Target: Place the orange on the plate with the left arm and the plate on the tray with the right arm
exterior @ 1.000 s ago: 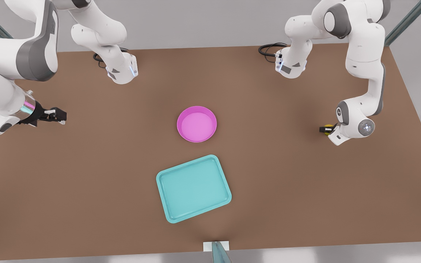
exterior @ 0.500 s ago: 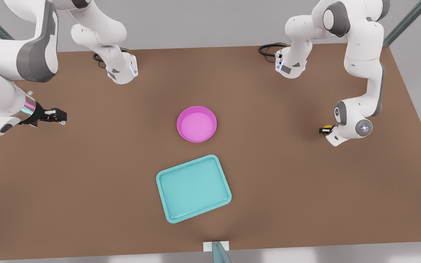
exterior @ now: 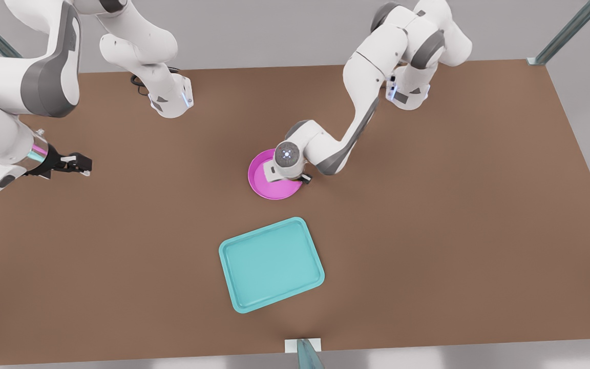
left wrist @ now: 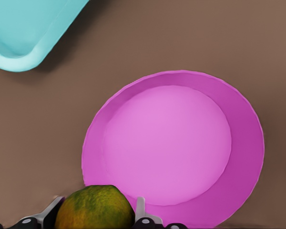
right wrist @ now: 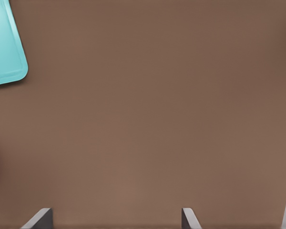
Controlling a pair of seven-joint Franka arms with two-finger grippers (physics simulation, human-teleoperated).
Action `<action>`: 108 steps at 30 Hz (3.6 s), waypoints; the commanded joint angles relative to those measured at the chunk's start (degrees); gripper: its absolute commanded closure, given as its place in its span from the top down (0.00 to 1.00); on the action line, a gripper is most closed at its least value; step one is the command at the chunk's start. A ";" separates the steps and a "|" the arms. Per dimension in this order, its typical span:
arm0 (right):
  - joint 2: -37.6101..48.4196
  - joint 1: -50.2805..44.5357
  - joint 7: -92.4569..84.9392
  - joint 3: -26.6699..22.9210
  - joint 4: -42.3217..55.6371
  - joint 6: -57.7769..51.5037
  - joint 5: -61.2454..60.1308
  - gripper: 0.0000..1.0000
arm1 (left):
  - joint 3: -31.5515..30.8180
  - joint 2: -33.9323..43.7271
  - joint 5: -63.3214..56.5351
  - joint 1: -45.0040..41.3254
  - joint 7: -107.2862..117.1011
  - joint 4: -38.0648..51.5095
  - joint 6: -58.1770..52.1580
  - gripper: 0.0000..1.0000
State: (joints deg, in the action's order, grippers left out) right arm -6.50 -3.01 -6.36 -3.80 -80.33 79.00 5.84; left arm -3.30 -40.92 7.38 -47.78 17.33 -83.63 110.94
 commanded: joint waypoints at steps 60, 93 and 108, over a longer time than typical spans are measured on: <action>-19.78 -30.39 10.76 8.90 -44.39 70.32 -33.26 0.35 | 7.17 29.31 -7.56 37.23 -7.57 8.57 -40.98 1.00; -24.96 -23.01 8.91 4.86 -18.91 64.17 -35.81 0.21 | 7.08 29.31 -7.56 36.97 -7.40 8.48 -41.16 1.00; -36.65 -18.09 8.73 4.15 -3.08 63.12 -40.47 0.21 | 7.08 29.23 -7.56 36.97 -7.40 8.30 -41.07 1.00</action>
State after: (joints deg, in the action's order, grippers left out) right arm -43.44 -21.07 0.84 0.37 -83.05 143.18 -34.92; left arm 3.77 -11.75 -0.15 -10.81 10.04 -75.34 69.86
